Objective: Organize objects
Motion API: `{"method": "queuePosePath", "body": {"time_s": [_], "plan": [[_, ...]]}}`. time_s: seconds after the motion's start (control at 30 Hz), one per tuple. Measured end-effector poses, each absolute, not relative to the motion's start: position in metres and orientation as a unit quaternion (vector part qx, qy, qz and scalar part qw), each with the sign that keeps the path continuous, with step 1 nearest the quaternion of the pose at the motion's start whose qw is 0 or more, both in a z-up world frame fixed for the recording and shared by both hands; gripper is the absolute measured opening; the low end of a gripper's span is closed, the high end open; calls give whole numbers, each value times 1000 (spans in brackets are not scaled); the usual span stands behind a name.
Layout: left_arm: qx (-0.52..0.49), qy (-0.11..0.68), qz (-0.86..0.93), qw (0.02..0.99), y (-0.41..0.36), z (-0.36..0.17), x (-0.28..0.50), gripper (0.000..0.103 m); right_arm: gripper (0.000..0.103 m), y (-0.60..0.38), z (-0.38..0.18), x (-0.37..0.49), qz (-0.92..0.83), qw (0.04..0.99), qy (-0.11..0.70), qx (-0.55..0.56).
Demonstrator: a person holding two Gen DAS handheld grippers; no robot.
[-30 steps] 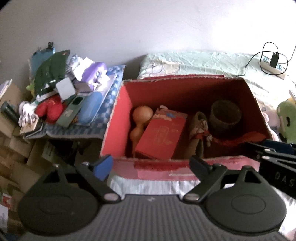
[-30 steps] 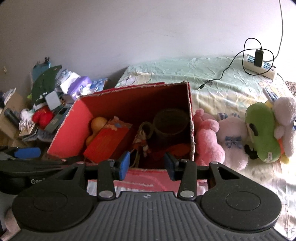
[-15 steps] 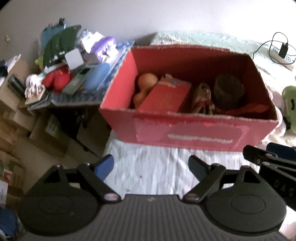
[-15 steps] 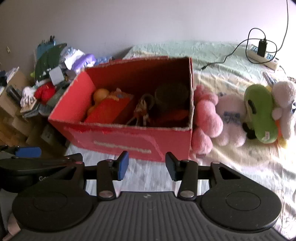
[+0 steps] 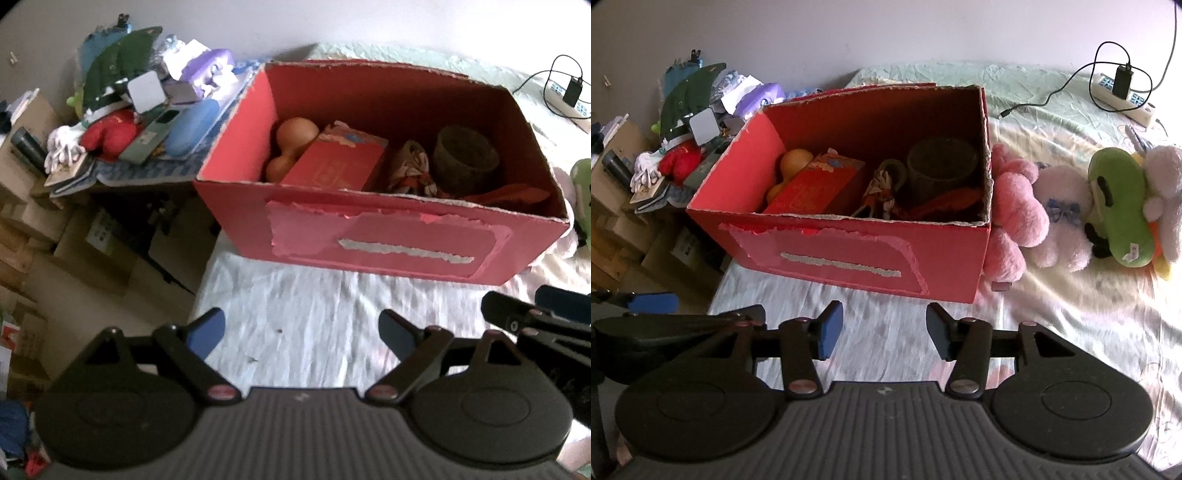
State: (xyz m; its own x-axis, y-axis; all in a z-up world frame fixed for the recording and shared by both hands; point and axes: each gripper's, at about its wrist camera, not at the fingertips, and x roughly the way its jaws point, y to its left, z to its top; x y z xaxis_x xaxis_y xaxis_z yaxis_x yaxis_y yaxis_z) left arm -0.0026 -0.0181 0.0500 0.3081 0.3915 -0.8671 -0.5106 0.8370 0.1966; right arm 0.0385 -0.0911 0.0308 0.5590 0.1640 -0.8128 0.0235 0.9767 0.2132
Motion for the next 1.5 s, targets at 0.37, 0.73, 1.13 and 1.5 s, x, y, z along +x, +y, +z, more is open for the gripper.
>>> {"method": "queuePosePath", "body": {"time_s": [0.37,0.73,1.13,1.5], "plan": [[-73,539,247,802,-4,59,12,92,60,-92,49,55,37,871,479,99],[-46,520,230,822,9,93,39,92,63,-91,77,75,26,883,457,99],[-40,510,209,833,30,90,78,92,63,-92,79,111,-15,890,446,91],[-34,513,202,834,51,78,96,92,63,-85,65,141,-46,886,452,90]]}}
